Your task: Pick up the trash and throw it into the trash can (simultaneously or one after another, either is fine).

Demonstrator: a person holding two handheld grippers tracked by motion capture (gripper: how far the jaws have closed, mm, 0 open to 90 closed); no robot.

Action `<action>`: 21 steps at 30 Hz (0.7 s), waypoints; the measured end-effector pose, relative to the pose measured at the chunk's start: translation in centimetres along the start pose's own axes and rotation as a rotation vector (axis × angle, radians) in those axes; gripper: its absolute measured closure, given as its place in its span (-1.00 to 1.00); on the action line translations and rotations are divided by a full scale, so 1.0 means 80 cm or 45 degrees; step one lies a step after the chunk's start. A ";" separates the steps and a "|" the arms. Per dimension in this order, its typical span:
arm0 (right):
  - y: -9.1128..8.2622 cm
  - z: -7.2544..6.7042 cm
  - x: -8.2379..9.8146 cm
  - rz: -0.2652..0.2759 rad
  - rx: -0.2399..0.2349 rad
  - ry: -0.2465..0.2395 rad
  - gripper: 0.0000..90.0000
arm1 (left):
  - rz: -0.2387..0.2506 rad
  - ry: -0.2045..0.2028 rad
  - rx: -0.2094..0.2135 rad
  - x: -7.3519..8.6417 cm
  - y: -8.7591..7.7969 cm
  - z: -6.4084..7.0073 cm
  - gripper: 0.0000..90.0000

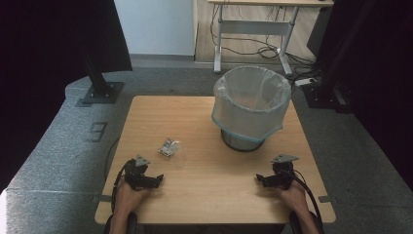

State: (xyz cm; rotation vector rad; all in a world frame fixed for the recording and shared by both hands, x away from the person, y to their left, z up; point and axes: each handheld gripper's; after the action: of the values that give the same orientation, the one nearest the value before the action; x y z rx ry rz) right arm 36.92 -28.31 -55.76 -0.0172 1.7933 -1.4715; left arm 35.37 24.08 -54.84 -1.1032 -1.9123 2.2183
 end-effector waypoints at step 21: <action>-0.003 -0.002 0.004 0.002 -0.006 -0.009 -1.00 | 0.001 -0.003 -0.001 -0.002 0.001 0.000 -1.00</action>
State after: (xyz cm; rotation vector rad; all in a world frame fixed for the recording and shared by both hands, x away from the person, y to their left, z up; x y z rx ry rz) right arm 36.47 -28.38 -55.78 -0.0232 1.7906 -1.4645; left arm 35.54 24.00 -54.85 -1.1024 -1.9144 2.2203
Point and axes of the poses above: each handheld gripper's, and its own axes: y roughly forward along the jaws, x roughly out of its underside, z roughly to its right, and after that the axes turned 12 degrees about -z, right-handed
